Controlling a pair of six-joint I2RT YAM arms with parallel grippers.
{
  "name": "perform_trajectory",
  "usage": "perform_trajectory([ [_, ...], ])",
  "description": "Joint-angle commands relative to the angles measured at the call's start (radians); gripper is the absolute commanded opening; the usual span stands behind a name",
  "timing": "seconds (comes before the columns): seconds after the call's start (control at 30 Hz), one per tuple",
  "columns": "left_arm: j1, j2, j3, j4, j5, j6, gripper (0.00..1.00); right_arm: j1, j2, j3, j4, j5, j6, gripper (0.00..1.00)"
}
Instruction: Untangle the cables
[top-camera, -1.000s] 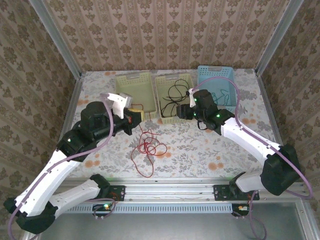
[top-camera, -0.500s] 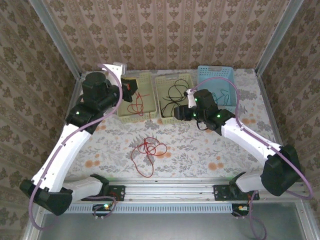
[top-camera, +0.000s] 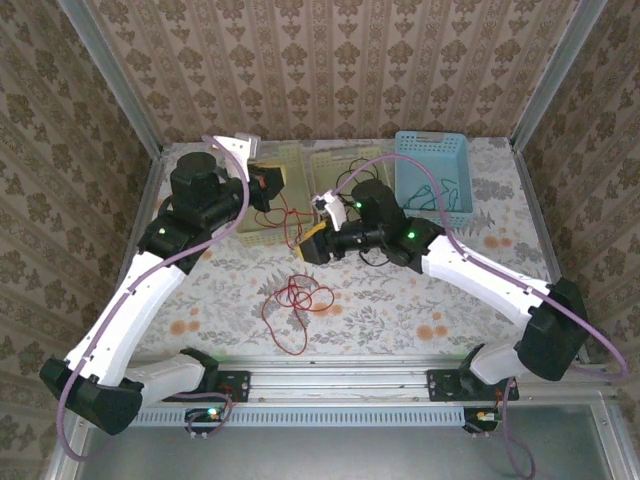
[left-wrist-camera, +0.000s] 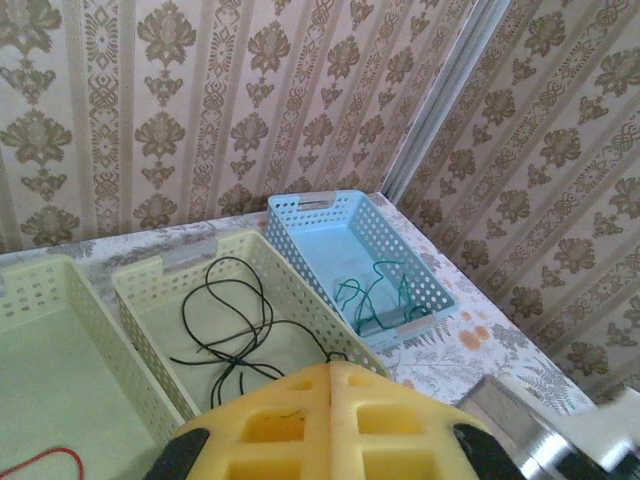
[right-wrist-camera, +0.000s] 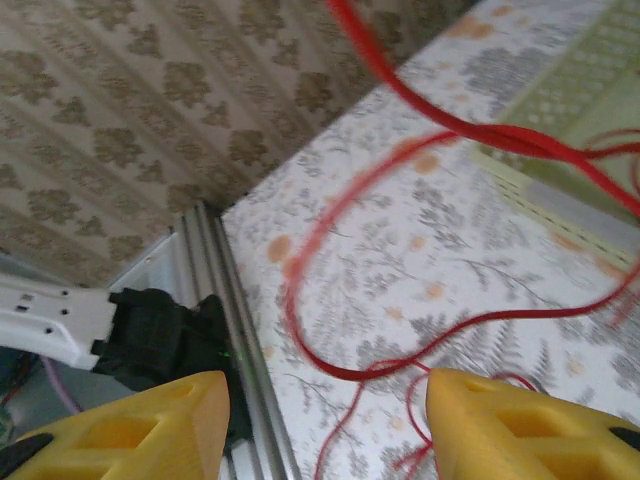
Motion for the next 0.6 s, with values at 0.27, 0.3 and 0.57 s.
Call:
perform_trajectory([
  [0.27, -0.059, -0.025, 0.000, 0.067, 0.008, -0.032, 0.00, 0.034, 0.160, 0.108, 0.135, -0.046, 0.048, 0.55],
  [0.3, -0.064, -0.025, 0.000, 0.067, 0.005, -0.032, 0.00, 0.033, 0.169, 0.121, 0.138, -0.027, 0.050, 0.52],
  [0.57, -0.052, -0.056, -0.018, 0.039, -0.182, -0.043, 0.00, 0.022, 0.127, 0.079, 0.113, -0.013, 0.022, 0.00],
])
